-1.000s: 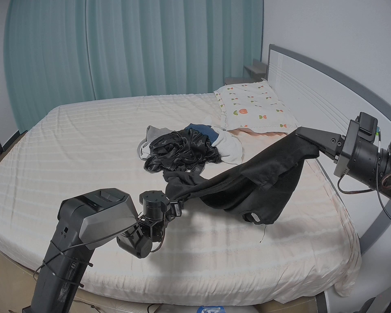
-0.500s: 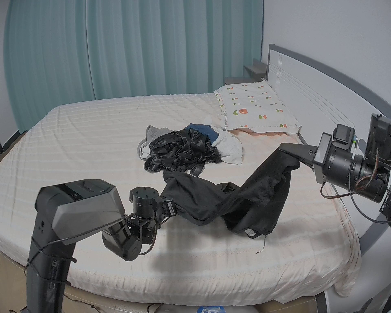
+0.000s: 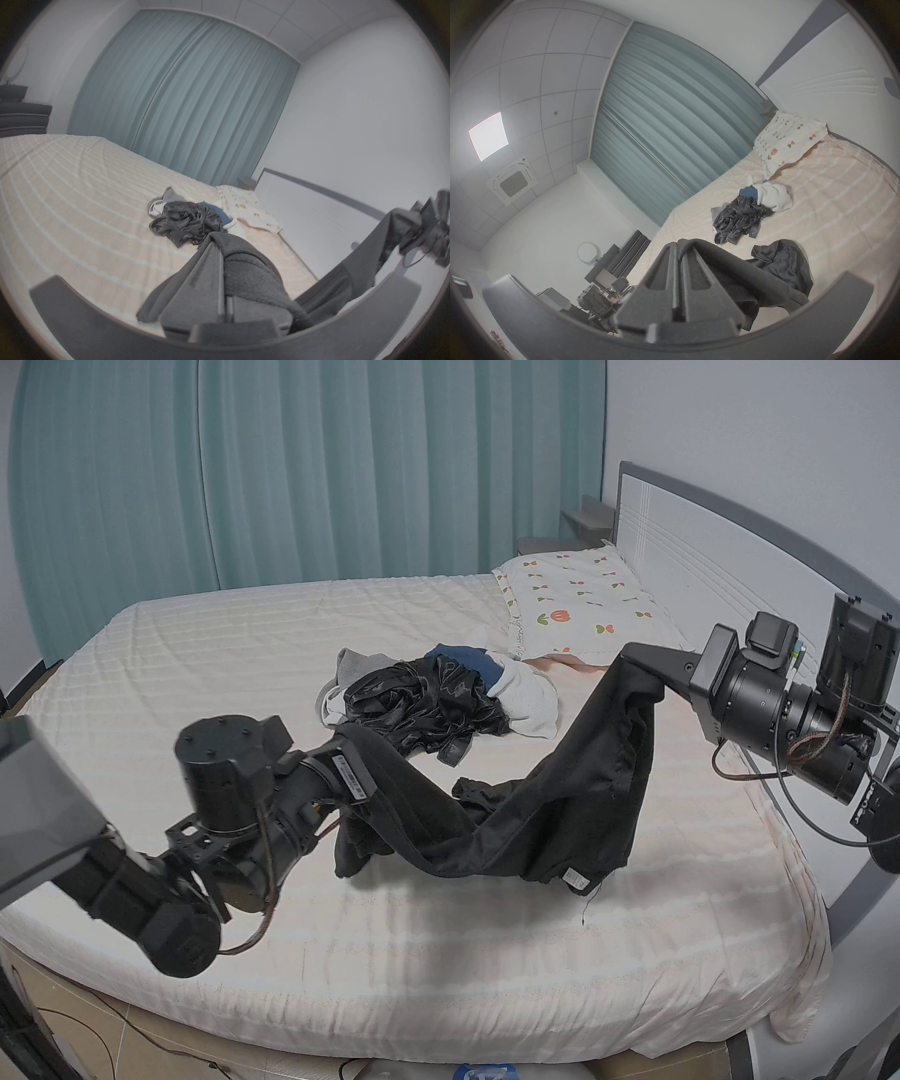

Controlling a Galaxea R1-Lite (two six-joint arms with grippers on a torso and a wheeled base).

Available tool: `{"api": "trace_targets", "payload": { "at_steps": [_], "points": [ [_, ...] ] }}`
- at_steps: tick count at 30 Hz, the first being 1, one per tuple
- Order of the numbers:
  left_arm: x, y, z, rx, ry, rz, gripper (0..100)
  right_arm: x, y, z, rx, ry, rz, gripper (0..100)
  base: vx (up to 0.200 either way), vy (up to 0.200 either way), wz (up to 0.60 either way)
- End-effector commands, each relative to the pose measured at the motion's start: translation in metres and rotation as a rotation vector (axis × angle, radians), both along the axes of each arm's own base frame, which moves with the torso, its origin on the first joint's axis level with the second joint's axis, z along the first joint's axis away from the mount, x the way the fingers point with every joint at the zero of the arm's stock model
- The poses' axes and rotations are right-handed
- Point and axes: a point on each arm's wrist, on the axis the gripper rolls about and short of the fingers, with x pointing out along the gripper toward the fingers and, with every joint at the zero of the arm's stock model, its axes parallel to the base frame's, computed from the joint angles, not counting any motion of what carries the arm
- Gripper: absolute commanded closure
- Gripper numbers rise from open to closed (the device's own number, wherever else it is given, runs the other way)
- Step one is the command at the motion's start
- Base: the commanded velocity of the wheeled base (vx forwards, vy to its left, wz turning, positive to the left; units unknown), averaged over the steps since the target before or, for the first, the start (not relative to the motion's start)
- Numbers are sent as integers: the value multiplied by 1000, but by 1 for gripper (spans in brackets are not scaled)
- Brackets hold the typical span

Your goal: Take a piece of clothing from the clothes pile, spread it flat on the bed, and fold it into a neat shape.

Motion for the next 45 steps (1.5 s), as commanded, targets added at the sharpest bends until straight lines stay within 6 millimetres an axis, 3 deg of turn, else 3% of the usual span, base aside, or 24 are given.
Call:
{"api": "trace_targets", "payload": {
  "at_steps": [1,5,17,22,37,45],
  "points": [
    [-24,26,2,-89,40,31,100,-16,-7,-11,-10,30,-1,100,0,0,0],
    [-35,31,-18,-168,148,0,100,-19,-9,-37,-35,127,0,100,0,0,0],
    [-38,36,-44,-240,286,-13,100,-9,-4,-72,-12,309,-3,100,-17,0,0],
    [-39,37,-52,-228,315,-4,100,-15,-3,-75,60,328,3,100,-200,0,0],
    [-38,40,-51,-228,310,12,100,-17,-8,-83,61,329,-19,100,0,0,0],
    [-37,42,-48,-233,295,23,100,-16,-12,-76,73,302,-46,100,0,200,0]
  ]
}}
